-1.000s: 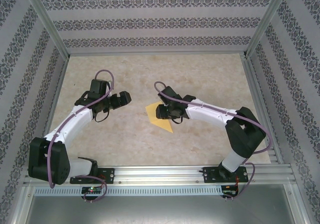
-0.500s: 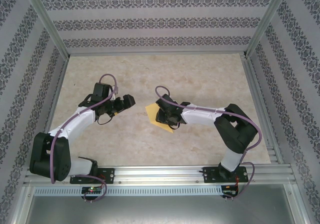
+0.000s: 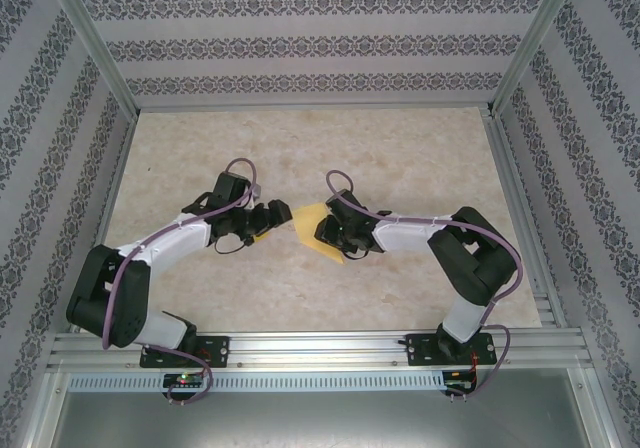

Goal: Fold a paper plane with a square sheet of paper (pick it up from the middle)
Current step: Fold the wing for the fifth time at the center of the table.

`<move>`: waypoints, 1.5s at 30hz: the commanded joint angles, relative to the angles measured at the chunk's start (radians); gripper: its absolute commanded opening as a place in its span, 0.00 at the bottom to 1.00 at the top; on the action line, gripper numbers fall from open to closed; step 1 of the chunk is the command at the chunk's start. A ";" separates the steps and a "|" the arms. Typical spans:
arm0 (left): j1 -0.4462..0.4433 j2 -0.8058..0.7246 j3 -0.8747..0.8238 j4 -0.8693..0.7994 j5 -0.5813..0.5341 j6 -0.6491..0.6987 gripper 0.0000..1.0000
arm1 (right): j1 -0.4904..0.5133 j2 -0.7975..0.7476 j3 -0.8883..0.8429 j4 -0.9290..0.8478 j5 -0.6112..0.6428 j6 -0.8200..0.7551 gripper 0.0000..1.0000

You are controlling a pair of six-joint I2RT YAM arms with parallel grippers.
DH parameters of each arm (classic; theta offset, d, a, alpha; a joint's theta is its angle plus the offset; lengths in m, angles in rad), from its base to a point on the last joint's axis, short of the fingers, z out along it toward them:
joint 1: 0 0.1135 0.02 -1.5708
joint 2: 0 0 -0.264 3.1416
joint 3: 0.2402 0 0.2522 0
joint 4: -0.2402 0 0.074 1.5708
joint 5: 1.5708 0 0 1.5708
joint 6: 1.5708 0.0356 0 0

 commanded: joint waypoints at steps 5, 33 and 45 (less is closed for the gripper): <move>-0.082 0.086 0.014 0.090 0.000 -0.098 0.82 | -0.042 0.020 -0.112 0.038 -0.069 0.046 0.37; -0.162 0.289 0.141 0.082 -0.020 -0.126 0.58 | -0.098 0.008 -0.199 0.112 -0.127 0.058 0.28; -0.171 0.339 0.177 0.066 -0.012 -0.109 0.63 | -0.100 0.009 -0.205 0.118 -0.132 0.053 0.28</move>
